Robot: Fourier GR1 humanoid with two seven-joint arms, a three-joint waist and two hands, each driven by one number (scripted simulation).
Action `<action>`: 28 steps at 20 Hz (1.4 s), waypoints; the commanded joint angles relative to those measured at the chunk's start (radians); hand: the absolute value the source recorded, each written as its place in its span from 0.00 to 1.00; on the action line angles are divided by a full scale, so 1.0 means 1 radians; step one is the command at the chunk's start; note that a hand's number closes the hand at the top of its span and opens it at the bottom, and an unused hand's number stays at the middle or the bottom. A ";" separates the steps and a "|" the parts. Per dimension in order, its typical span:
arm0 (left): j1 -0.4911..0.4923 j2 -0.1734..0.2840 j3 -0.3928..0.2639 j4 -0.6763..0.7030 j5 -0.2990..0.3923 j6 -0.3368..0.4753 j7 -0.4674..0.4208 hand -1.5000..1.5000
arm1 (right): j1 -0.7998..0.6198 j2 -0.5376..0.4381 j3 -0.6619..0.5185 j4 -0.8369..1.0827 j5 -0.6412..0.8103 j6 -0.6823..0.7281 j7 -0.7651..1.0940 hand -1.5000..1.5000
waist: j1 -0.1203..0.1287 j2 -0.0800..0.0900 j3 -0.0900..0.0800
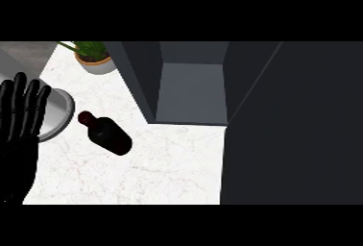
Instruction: Pick up the wine, place it into the cabinet and close the cabinet
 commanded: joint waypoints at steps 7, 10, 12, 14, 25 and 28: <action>-0.075 0.116 -0.167 0.146 0.456 -0.481 0.013 0.00 | 0.037 0.041 0.132 -0.042 -0.078 0.074 0.044 0.00 | -0.093 0.004 0.013; -0.089 0.198 -0.130 0.163 0.646 -0.597 0.070 0.00 | 0.077 0.034 0.165 -0.109 -0.115 0.093 0.108 0.00 | -0.068 -0.009 0.015; -0.090 0.283 -0.060 0.175 0.808 -0.649 0.126 0.00 | 0.121 0.034 0.183 -0.163 -0.105 0.081 0.138 0.00 | -0.054 -0.012 0.015; -0.157 0.350 -0.013 0.181 0.926 -0.628 0.200 0.00 | 0.165 0.028 0.191 -0.290 -0.121 0.062 0.223 0.00 | -0.056 -0.015 0.016; -0.198 0.535 0.093 0.286 1.246 -0.695 0.330 0.00 | 0.153 0.083 0.472 -0.550 0.129 -0.090 0.514 0.00 | -0.037 -0.013 0.015; -0.179 0.532 0.101 0.285 1.244 -0.683 0.358 0.00 | 0.164 0.029 0.394 -0.538 0.056 -0.061 0.478 0.00 | -0.037 -0.012 0.017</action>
